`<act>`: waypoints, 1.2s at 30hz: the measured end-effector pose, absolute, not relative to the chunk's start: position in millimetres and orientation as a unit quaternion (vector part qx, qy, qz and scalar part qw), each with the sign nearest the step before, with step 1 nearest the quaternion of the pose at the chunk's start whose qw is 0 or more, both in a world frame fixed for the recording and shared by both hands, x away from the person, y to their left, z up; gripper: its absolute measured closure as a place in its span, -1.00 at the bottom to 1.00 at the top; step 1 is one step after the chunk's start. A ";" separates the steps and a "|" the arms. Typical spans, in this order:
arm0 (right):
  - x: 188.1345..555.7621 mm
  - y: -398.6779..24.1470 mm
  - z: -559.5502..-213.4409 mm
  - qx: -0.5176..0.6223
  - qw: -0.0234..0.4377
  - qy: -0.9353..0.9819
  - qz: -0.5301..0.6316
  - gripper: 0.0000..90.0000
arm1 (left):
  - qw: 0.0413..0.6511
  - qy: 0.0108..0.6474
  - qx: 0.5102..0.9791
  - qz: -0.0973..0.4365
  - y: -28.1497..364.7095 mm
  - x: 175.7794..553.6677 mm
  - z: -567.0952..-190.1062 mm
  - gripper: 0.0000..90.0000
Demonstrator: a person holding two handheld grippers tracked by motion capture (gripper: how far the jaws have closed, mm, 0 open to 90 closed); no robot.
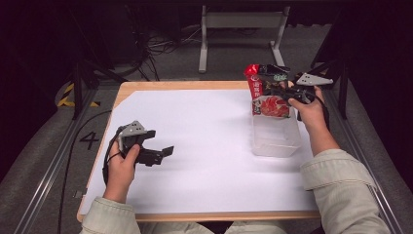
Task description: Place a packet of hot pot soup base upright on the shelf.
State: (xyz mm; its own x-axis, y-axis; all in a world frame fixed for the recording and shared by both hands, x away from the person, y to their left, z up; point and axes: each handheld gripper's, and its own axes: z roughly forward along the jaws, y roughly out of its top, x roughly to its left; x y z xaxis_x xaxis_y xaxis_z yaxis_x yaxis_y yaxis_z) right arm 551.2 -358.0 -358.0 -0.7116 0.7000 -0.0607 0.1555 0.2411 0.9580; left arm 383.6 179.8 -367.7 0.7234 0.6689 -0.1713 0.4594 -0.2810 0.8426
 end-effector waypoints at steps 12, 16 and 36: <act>531.0 -360.9 -362.1 0.313 0.239 0.726 0.564 0.84 | 0.486 0.352 0.794 0.101 174.5 383.4 -367.1 -0.87; 521.9 -362.4 -365.8 0.336 0.228 0.731 0.548 0.82 | 0.484 0.353 0.794 0.104 176.8 384.9 -368.3 -0.87; 509.4 -371.1 -379.8 0.387 0.248 0.728 0.508 0.60 | 0.485 0.354 0.794 0.096 175.8 384.4 -369.3 -0.87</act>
